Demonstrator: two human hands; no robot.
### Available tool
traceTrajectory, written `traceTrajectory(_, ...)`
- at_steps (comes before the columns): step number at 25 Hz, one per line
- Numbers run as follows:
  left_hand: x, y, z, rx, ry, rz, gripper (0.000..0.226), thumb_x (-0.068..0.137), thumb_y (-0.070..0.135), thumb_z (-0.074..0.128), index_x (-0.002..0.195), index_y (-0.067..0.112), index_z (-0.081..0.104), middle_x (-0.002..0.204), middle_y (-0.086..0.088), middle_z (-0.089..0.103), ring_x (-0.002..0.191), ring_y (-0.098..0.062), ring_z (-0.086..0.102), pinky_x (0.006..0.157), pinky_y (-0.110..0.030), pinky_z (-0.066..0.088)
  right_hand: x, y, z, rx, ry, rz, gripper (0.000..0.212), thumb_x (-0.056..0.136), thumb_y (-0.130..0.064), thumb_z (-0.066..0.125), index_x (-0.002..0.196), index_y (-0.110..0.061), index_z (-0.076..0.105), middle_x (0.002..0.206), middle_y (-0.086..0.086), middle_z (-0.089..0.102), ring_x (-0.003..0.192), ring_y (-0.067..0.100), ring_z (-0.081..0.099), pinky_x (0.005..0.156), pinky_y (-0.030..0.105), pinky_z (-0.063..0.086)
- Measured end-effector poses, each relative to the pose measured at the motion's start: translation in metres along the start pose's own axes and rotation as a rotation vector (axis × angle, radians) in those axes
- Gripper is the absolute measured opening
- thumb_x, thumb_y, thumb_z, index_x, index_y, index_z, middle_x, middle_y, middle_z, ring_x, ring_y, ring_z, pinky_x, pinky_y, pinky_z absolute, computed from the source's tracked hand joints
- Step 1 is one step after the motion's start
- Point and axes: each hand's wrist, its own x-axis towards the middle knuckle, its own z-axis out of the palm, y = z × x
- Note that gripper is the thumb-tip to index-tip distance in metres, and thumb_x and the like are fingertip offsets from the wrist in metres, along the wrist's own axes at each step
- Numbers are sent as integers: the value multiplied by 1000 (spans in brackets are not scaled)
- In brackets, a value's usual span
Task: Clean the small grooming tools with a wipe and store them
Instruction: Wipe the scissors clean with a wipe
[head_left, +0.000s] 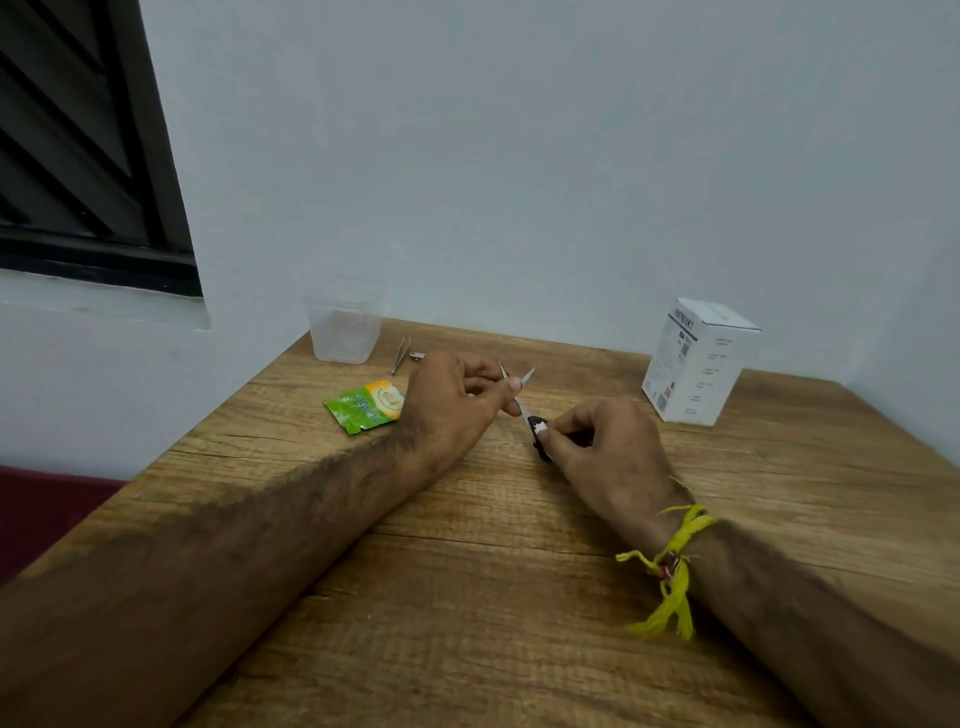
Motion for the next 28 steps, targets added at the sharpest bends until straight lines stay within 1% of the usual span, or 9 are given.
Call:
traceTrajectory(4,1,-1,-3,21,-16,-10,13,89,21,74,95,9,75,73,1,77,73,-2,73,79,-25,51,3,2,-5,-63,-109,-84,8,88,-23,72,87,-20,79,80,-7,71,75,7,63,68,25,52)
traceTrajectory(6,3,-3,-7,40,-19,-9,16,89,21,74,97,7,75,74,0,77,69,1,71,78,-23,52,4,1,-5,-133,-119,-233,8,89,-20,70,91,-17,78,83,-8,68,77,7,59,70,25,48)
traceTrajectory(10,3,3,-4,46,-88,-6,17,90,19,72,98,3,75,78,-5,77,50,7,60,54,-5,39,4,14,-22,-333,-228,-472,14,91,-20,66,101,-22,75,90,-10,60,85,9,54,78,30,46)
traceTrajectory(13,5,4,-10,55,-99,-9,16,90,18,72,94,3,75,78,-5,77,50,8,60,52,-5,38,11,11,-19,-614,-135,-722,14,83,-13,69,94,-20,75,92,0,63,79,27,60,68,42,51)
traceTrajectory(15,7,4,-12,41,-123,-25,16,90,17,72,95,2,75,78,-8,77,46,8,56,50,-5,37,14,12,-16,-741,-29,-927,13,76,-7,69,85,-15,74,88,5,62,71,29,59,62,42,51)
traceTrajectory(17,5,4,-12,28,-146,-40,17,90,17,72,95,2,75,79,-9,77,47,8,57,51,-7,38,17,18,-21,-782,20,-1058,13,76,-5,70,86,-13,73,89,6,61,77,28,58,65,42,50)
traceTrajectory(21,1,1,-15,13,-140,-59,17,90,17,73,94,0,75,79,-10,77,47,6,58,52,-9,41,13,20,-20,-767,25,-1028,14,79,-7,73,90,-14,74,92,5,62,81,28,60,68,42,49)
traceTrajectory(25,-3,3,-8,-117,-96,-133,15,89,13,73,92,-1,71,80,-15,76,37,1,51,40,-13,36,4,18,-13,-762,-75,-798,9,81,-20,73,90,-22,72,89,-2,61,77,26,61,63,38,48)
traceTrajectory(28,-5,3,-8,-134,-53,-137,10,89,11,73,90,1,71,79,-17,75,40,3,55,42,-9,38,-1,12,-11,-512,-180,-567,15,96,-24,57,100,-21,71,97,-4,58,90,21,58,76,39,48)
